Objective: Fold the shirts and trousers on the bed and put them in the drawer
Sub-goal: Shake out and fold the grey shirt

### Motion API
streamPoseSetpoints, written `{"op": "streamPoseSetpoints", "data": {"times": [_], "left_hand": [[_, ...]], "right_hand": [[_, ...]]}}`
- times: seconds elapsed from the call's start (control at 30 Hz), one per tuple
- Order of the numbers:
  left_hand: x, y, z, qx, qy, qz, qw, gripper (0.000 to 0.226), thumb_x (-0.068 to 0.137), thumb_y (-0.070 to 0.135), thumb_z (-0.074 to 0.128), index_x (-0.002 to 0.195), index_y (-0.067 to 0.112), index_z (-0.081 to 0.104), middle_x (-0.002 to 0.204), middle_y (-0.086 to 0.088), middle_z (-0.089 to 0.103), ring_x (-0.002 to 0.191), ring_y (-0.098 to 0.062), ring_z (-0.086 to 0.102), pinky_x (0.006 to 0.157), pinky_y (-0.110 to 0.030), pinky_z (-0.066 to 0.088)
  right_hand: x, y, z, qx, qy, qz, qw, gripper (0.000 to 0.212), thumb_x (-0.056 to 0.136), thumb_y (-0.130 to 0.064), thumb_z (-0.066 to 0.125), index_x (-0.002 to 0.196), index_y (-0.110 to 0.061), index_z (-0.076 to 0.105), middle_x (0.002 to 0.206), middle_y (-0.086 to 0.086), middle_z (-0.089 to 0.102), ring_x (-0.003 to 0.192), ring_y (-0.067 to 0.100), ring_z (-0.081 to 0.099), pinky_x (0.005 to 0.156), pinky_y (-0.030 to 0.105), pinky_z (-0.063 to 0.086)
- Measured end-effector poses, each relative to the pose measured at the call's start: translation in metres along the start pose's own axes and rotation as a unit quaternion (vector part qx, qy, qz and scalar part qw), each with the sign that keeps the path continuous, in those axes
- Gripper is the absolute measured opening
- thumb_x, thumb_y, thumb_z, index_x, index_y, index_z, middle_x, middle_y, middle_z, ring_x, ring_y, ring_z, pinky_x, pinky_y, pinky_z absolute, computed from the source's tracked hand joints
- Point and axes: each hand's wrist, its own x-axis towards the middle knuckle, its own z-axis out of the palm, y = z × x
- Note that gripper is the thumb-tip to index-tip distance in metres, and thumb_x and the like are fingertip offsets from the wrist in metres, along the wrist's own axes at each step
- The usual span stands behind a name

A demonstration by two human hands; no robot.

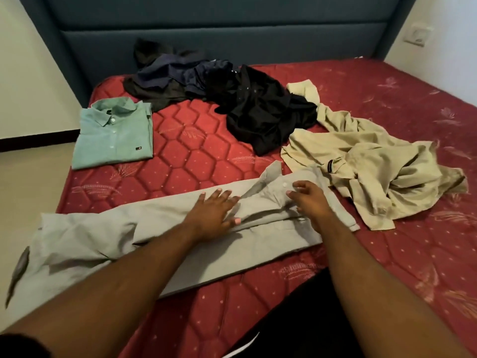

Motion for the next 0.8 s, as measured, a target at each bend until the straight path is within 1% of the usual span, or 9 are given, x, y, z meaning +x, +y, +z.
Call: {"op": "streamPoseSetpoints", "data": {"times": [0.07, 0.13, 0.23, 0.33, 0.47, 0.6, 0.63, 0.73, 0.8], "left_hand": [[0.014, 0.011, 0.009, -0.019, -0.023, 0.007, 1.0, 0.074, 0.095, 0.062, 0.036, 0.155, 0.029, 0.009, 0.164, -0.001, 0.001, 0.151, -0.021, 0.0, 0.118, -0.054, 0.001], [0.024, 0.014, 0.02, -0.039, -0.041, -0.001, 0.998, 0.079, 0.092, 0.067, 0.035, 0.156, 0.031, 0.005, 0.164, 0.0, -0.004, 0.151, -0.022, -0.002, 0.117, -0.056, -0.001], [0.031, 0.015, 0.034, -0.039, -0.054, -0.02, 0.998, 0.087, 0.085, 0.078, 0.031, 0.155, 0.034, 0.005, 0.164, -0.002, -0.008, 0.15, -0.023, -0.006, 0.116, -0.059, -0.006], [0.033, 0.025, 0.038, -0.059, -0.015, -0.012, 0.998, 0.096, 0.073, 0.087, 0.015, 0.154, 0.036, 0.01, 0.164, -0.002, -0.003, 0.15, -0.022, -0.004, 0.114, -0.058, -0.011], [0.038, 0.048, 0.032, -0.092, 0.059, 0.036, 0.993, 0.089, 0.078, 0.082, 0.016, 0.155, 0.037, 0.012, 0.164, 0.005, 0.005, 0.15, -0.017, -0.002, 0.116, -0.054, -0.015], [0.05, 0.058, 0.035, -0.064, -0.039, 0.063, 0.995, 0.084, 0.085, 0.08, 0.026, 0.154, 0.037, 0.005, 0.164, 0.005, 0.003, 0.15, -0.02, -0.004, 0.114, -0.055, -0.015], [0.052, 0.058, 0.037, -0.063, -0.031, 0.06, 0.996, 0.086, 0.085, 0.08, 0.025, 0.155, 0.035, 0.003, 0.164, 0.004, 0.001, 0.15, -0.019, -0.005, 0.115, -0.053, -0.014], [0.056, 0.059, 0.037, -0.083, 0.043, 0.045, 0.995, 0.094, 0.079, 0.081, 0.015, 0.155, 0.028, -0.003, 0.164, 0.002, -0.003, 0.15, -0.016, -0.005, 0.117, -0.043, -0.012], [0.058, 0.06, 0.039, -0.073, 0.016, 0.04, 0.996, 0.094, 0.083, 0.08, 0.019, 0.155, 0.025, -0.004, 0.164, 0.0, -0.005, 0.15, -0.017, -0.007, 0.117, -0.044, -0.011]], "right_hand": [[0.008, 0.001, 0.002, 0.022, 0.017, 0.02, 0.999, 0.02, 0.082, -0.013, 0.073, 0.091, -0.018, 0.057, 0.096, 0.013, 0.065, 0.076, 0.026, 0.061, 0.059, 0.029, 0.045], [0.014, 0.006, 0.006, 0.05, 0.014, 0.047, 0.998, 0.029, 0.078, -0.005, 0.075, 0.089, -0.016, 0.05, 0.083, 0.017, 0.062, 0.059, 0.023, 0.056, 0.05, 0.027, 0.043], [0.018, 0.003, 0.012, 0.077, 0.009, 0.08, 0.994, 0.046, 0.074, 0.011, 0.071, 0.103, -0.016, 0.048, 0.077, 0.014, 0.058, 0.048, 0.019, 0.048, 0.046, 0.025, 0.041], [0.02, -0.012, 0.003, 0.14, 0.044, 0.103, 0.984, 0.055, 0.072, 0.019, 0.065, 0.111, -0.017, 0.051, 0.078, 0.013, 0.059, 0.051, 0.017, 0.05, 0.04, 0.023, 0.041], [0.032, -0.008, -0.026, 0.139, 0.168, 0.074, 0.973, 0.053, 0.069, 0.018, 0.056, 0.109, -0.017, 0.056, 0.101, 0.013, 0.061, 0.076, 0.022, 0.057, 0.052, 0.026, 0.042], [0.044, 0.011, -0.024, 0.042, 0.112, 0.148, 0.982, 0.028, 0.077, 0.0, 0.065, 0.101, -0.014, 0.06, 0.108, 0.01, 0.064, 0.088, 0.025, 0.06, 0.073, 0.036, 0.055], [0.047, 0.013, -0.02, 0.02, 0.123, 0.136, 0.983, 0.028, 0.077, -0.001, 0.065, 0.1, -0.016, 0.06, 0.109, 0.009, 0.064, 0.091, 0.026, 0.061, 0.079, 0.037, 0.055], [0.051, 0.012, -0.019, -0.027, 0.198, 0.062, 0.978, 0.036, 0.076, 0.003, 0.06, 0.105, -0.018, 0.061, 0.108, 0.003, 0.062, 0.093, 0.023, 0.059, 0.079, 0.03, 0.051], [0.049, 0.012, -0.019, -0.047, 0.232, 0.029, 0.971, 0.038, 0.077, 0.002, 0.06, 0.111, -0.015, 0.06, 0.105, 0.0, 0.058, 0.096, 0.02, 0.056, 0.081, 0.029, 0.047]]}}
